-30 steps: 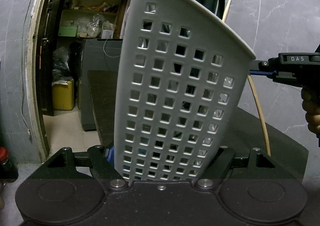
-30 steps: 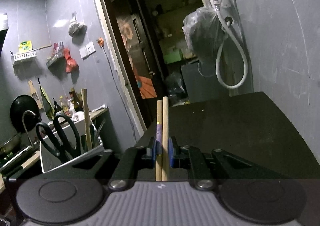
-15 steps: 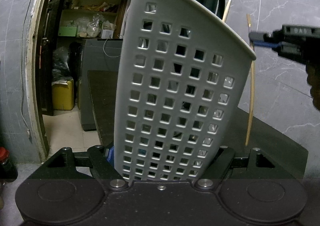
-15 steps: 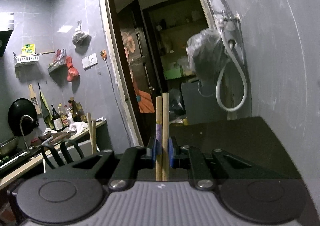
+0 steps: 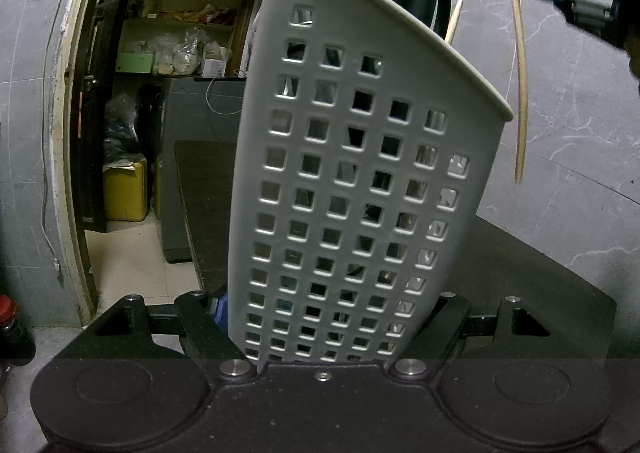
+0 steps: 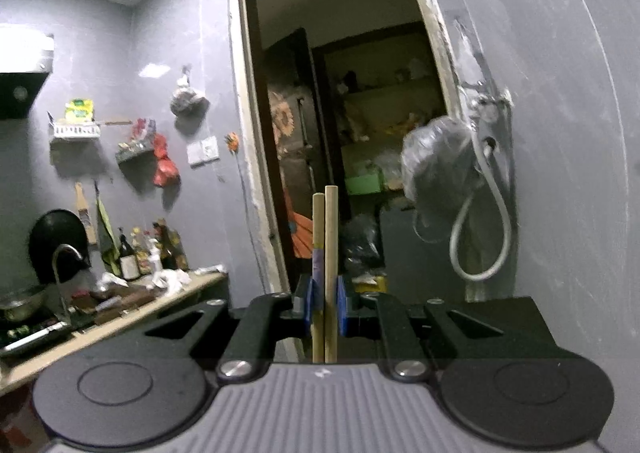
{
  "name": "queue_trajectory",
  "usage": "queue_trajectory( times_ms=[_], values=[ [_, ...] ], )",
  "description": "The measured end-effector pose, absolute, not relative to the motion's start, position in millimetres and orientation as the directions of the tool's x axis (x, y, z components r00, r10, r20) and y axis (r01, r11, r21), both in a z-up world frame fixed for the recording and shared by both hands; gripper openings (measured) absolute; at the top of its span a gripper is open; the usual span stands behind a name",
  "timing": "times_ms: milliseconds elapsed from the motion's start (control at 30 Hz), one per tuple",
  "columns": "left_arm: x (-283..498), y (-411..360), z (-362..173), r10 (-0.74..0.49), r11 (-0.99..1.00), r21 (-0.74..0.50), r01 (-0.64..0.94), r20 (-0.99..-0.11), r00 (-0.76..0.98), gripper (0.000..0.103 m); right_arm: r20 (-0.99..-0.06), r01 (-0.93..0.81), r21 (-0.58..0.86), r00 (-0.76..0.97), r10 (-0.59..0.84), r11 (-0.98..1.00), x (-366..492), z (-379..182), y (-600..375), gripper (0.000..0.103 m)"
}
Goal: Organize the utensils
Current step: 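Raise the chopsticks upright with the right tool above the basket rim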
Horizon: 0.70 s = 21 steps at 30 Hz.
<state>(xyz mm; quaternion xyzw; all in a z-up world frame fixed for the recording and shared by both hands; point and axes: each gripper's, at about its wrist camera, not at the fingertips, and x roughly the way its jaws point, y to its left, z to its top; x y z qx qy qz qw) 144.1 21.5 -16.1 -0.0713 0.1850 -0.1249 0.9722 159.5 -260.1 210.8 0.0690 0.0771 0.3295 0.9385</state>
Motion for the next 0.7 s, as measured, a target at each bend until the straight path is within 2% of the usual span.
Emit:
queue_trajectory(
  times_ms=[400, 700],
  values=[
    [144.2, 21.5, -16.0, -0.270, 0.958, -0.186, 0.216, -0.341, 0.900, 0.079, 0.020, -0.763, 0.140, 0.639, 0.769, 0.631, 135.3, 271.3, -217.9, 0.014],
    [144.2, 21.5, -15.9, -0.270, 0.958, -0.186, 0.216, -0.342, 0.900, 0.079, 0.008, -0.828, 0.137, 0.549, 0.835, 0.543, 140.0, 262.9, -175.0, 0.014]
  ],
)
